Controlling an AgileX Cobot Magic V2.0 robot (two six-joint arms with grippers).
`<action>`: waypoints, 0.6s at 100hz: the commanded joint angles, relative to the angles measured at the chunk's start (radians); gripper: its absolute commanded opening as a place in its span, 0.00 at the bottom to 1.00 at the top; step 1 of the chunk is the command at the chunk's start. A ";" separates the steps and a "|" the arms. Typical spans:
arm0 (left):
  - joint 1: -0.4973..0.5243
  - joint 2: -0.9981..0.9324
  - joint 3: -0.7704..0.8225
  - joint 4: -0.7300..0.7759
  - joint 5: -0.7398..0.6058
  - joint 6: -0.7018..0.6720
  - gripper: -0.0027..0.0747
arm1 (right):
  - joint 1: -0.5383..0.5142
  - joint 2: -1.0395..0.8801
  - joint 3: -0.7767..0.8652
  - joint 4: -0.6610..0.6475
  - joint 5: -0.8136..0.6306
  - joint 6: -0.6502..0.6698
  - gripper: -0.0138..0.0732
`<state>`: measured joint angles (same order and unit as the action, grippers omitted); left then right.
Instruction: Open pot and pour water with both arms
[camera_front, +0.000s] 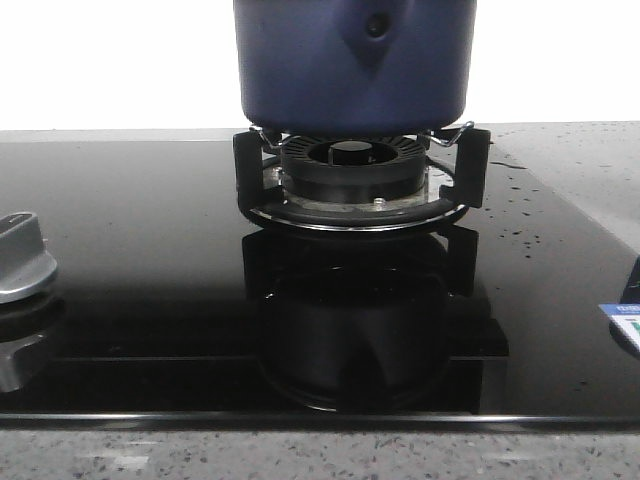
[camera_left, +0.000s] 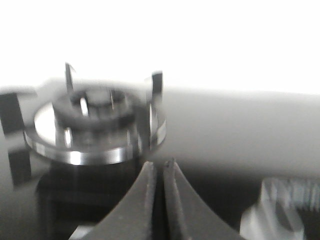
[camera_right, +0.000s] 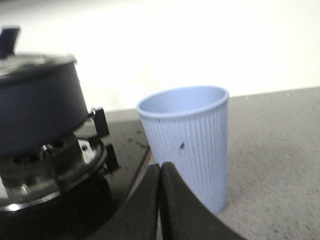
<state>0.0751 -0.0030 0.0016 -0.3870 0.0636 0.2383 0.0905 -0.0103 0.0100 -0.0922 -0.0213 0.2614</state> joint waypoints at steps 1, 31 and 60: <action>0.002 -0.032 0.044 -0.129 -0.174 -0.009 0.01 | 0.000 -0.020 0.027 0.059 -0.117 -0.006 0.09; 0.002 -0.032 0.031 -0.672 -0.204 -0.009 0.01 | 0.000 -0.004 -0.113 0.092 0.027 -0.006 0.09; -0.005 0.092 -0.175 -0.501 0.171 0.002 0.01 | 0.000 0.153 -0.400 0.034 0.379 -0.009 0.09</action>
<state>0.0751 0.0188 -0.0719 -0.9595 0.1560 0.2376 0.0905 0.0734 -0.2869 -0.0264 0.3192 0.2614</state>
